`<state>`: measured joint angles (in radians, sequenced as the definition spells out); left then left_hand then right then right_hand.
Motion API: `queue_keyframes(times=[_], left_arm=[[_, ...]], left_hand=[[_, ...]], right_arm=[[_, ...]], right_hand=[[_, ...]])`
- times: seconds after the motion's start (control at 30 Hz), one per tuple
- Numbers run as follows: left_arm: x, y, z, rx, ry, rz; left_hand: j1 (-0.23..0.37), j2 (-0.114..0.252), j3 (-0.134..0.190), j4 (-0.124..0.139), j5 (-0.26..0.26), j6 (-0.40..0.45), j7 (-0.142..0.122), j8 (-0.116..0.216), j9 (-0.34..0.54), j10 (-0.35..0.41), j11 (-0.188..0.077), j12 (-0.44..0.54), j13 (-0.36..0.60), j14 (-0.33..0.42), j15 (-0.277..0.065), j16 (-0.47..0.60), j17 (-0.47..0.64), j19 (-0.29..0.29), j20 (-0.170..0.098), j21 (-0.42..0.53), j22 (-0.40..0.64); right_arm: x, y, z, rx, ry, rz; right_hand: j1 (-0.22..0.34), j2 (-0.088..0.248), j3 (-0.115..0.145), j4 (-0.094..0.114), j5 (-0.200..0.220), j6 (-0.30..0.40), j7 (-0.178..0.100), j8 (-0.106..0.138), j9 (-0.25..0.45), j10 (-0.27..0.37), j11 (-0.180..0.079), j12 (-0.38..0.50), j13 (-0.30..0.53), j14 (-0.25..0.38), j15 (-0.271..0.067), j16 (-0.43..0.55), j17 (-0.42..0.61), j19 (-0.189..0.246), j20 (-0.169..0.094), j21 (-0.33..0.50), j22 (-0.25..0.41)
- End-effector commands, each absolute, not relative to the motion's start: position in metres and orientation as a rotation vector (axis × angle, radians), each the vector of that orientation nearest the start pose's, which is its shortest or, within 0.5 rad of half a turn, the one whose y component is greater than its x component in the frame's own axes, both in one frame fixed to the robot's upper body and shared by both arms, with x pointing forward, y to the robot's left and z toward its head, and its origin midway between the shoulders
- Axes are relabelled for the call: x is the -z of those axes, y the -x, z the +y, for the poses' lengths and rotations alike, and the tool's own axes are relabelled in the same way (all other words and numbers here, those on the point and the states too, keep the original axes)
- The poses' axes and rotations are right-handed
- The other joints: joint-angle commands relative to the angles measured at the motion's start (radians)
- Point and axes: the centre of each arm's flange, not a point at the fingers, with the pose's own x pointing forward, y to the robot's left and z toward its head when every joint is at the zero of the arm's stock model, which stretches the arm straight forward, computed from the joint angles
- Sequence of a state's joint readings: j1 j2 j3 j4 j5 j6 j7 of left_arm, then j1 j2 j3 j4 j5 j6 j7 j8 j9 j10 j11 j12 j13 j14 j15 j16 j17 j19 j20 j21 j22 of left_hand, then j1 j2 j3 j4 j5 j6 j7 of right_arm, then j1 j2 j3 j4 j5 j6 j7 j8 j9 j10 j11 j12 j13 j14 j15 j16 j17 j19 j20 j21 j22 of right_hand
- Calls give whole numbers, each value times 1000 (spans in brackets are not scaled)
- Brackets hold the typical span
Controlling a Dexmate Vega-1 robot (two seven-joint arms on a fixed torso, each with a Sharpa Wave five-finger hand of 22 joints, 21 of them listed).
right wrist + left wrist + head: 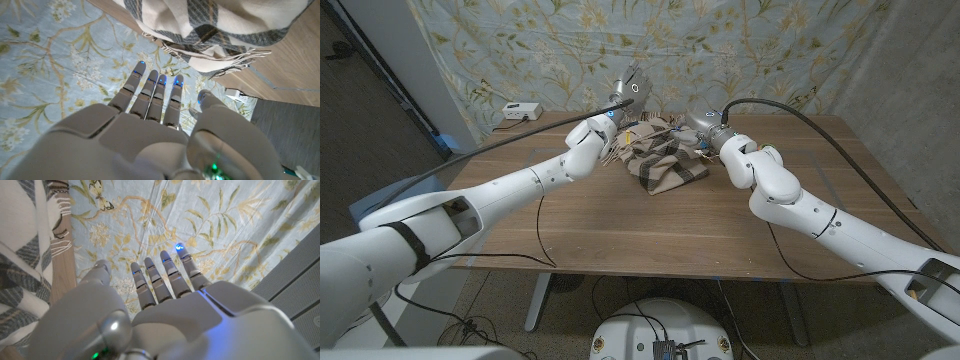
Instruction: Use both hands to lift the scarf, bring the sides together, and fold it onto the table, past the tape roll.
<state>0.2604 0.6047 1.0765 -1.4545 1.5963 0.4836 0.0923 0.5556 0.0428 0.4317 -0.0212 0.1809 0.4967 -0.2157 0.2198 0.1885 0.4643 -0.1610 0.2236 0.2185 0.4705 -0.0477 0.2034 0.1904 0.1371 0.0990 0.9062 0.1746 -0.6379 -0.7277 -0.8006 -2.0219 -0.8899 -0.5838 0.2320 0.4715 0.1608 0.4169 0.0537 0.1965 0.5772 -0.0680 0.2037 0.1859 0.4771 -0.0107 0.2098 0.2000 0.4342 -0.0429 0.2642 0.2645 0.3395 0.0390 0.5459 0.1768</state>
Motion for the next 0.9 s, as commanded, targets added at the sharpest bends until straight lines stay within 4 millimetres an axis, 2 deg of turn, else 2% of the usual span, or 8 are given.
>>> queue_keyframes(times=[0.03,0.27,0.53,0.67,0.83,0.9], left_arm=[[-153,-625,132,1077,3455,1195],[-150,-637,136,970,3609,1064],[-145,-658,141,778,3781,829],[-141,-666,140,699,3808,733],[-136,-675,140,643,3817,653],[-134,-678,139,625,3822,635]], left_hand=[[-34,-15,-16,2,-3,16,8,-1,2,-2,15,0,0,-19,-86,0,5,-28,15,-17,5],[-90,-40,-44,20,0,15,24,-13,3,-22,37,-7,1,-44,-64,-3,8,-65,44,-43,6],[-124,-67,-64,24,8,2,39,-23,3,-60,57,-18,1,-98,-38,-14,7,-112,68,-75,7],[-125,-77,-66,16,16,41,59,-10,3,-85,62,-22,1,-135,-19,-19,4,-130,76,-92,6],[-116,-84,-66,4,21,50,63,-10,3,-100,62,-23,1,-156,-10,-22,2,-143,79,-104,6],[-108,-93,-66,-6,25,30,61,-20,3,-104,63,-22,0,-160,-9,-19,0,-142,78,-109,6]], right_arm=[[-70,-534,-150,239,1556,-622],[-68,-537,-149,214,1538,-632],[-65,-540,-153,199,1526,-633],[-65,-542,-154,193,1520,-635],[-66,-544,-155,186,1518,-638],[-67,-545,-155,184,1517,-640]], right_hand=[[2,-9,3,-7,5,10,-4,6,4,8,0,2,1,11,-41,0,0,13,4,-1,-1],[3,-9,4,-10,4,11,-6,5,4,8,-2,1,1,10,-43,0,0,14,5,-2,-1],[4,-8,4,-12,4,11,-6,4,4,10,-3,1,1,11,-42,0,0,15,5,-3,-1],[4,-8,4,-14,4,11,-6,4,4,9,-3,0,1,11,-43,1,0,16,5,-4,-1],[4,-7,4,-15,4,12,-5,3,4,10,-2,0,1,11,-42,1,0,17,6,-5,-1],[4,-7,4,-15,4,13,-5,3,4,10,-2,0,1,11,-42,1,0,17,6,-6,-1]])
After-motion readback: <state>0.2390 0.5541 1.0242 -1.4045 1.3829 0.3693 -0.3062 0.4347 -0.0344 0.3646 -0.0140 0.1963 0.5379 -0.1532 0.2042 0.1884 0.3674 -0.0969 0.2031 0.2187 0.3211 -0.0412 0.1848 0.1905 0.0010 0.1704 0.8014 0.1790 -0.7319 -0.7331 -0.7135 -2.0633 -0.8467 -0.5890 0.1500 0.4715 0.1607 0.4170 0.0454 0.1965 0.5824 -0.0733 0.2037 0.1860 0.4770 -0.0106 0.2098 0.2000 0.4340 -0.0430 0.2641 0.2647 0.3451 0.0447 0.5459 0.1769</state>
